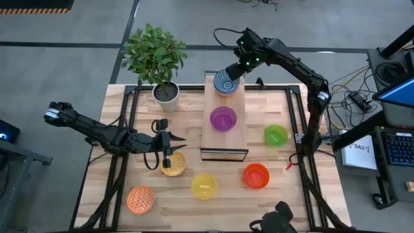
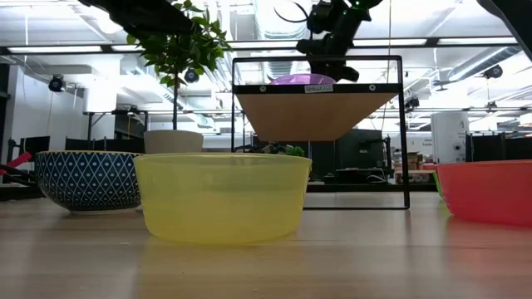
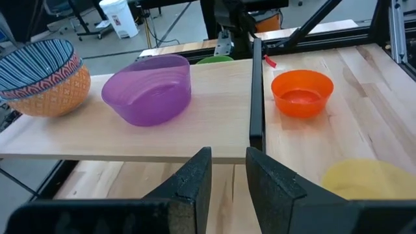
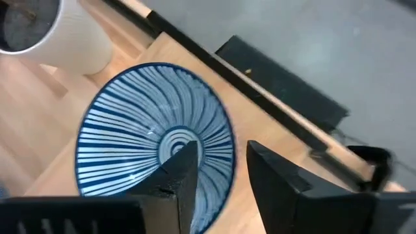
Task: Place and stack bowls onto a shelf
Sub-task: Stack the dark blue patterned bowl on top of the blue patterned bowl on the shelf, then stack the yellow bowl on top of the purple bowl on the shelf
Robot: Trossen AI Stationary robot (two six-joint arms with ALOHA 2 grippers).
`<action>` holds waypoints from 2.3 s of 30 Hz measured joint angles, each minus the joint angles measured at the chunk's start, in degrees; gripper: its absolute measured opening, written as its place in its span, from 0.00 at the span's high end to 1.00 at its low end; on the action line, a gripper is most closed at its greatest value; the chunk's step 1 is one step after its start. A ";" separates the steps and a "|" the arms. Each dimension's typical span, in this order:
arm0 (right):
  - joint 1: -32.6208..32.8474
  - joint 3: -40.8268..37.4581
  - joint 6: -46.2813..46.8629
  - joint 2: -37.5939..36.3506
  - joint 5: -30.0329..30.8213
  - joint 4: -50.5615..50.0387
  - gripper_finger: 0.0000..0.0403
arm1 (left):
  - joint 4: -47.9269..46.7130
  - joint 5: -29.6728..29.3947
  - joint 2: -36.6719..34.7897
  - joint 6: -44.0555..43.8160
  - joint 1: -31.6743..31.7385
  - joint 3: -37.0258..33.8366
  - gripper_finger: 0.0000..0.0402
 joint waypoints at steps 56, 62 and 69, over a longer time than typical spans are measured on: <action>5.98 -9.73 -4.17 -5.24 4.05 14.70 0.97 | -0.29 0.37 0.00 -7.76 -0.09 0.00 0.80; 11.50 -10.63 -6.54 -10.86 4.24 17.22 0.97 | -3.69 7.92 0.02 -17.04 -0.34 0.00 0.80; 21.97 -21.97 -7.29 -21.88 4.21 23.05 0.97 | -11.06 13.13 0.02 -30.86 -1.38 0.00 0.81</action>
